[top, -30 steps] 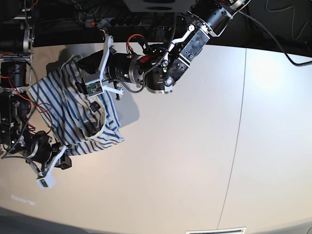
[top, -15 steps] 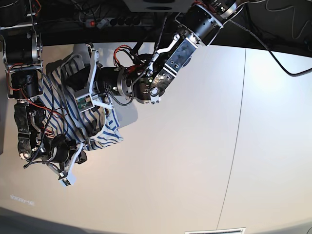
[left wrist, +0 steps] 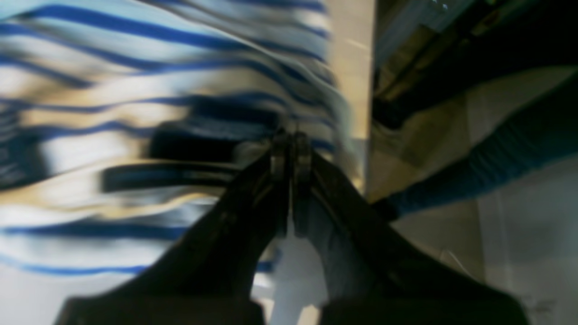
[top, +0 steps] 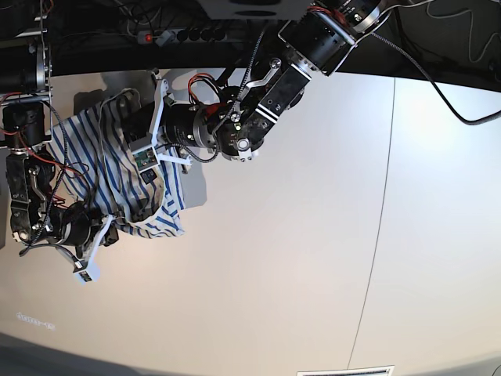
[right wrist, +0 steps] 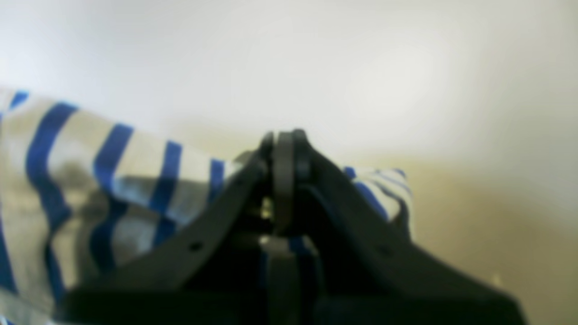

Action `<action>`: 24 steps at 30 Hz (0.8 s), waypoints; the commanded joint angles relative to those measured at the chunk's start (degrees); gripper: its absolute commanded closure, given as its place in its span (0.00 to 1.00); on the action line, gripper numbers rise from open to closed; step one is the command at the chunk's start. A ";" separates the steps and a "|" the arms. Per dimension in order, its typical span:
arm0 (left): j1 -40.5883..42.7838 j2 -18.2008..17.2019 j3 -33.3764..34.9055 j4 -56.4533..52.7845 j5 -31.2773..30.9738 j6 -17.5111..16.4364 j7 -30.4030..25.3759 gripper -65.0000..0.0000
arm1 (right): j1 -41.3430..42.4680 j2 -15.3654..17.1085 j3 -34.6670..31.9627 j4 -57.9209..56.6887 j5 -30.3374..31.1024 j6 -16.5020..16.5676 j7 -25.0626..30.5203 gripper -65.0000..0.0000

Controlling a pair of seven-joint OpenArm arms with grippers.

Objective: Fold the T-shirt properly
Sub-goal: 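Grasp the folded bundle with both grippers and press it into a square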

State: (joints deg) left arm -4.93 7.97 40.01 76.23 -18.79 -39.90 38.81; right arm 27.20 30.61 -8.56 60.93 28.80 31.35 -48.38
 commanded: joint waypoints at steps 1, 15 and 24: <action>-0.81 1.03 -0.98 0.42 -0.20 -0.10 -1.73 0.98 | 1.01 2.14 0.44 0.68 1.25 1.88 0.11 1.00; -13.31 1.03 -13.73 -18.27 0.22 -0.10 -4.44 0.98 | -8.50 12.17 1.60 1.11 18.86 1.90 -8.76 1.00; -17.79 1.03 -13.73 -19.41 0.15 -0.10 -5.16 0.98 | -15.08 7.48 3.10 2.91 21.57 1.95 -10.84 1.00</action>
State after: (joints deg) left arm -21.17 8.12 26.28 55.92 -17.45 -39.90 35.07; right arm 12.16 37.91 -5.15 63.61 50.87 31.33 -57.30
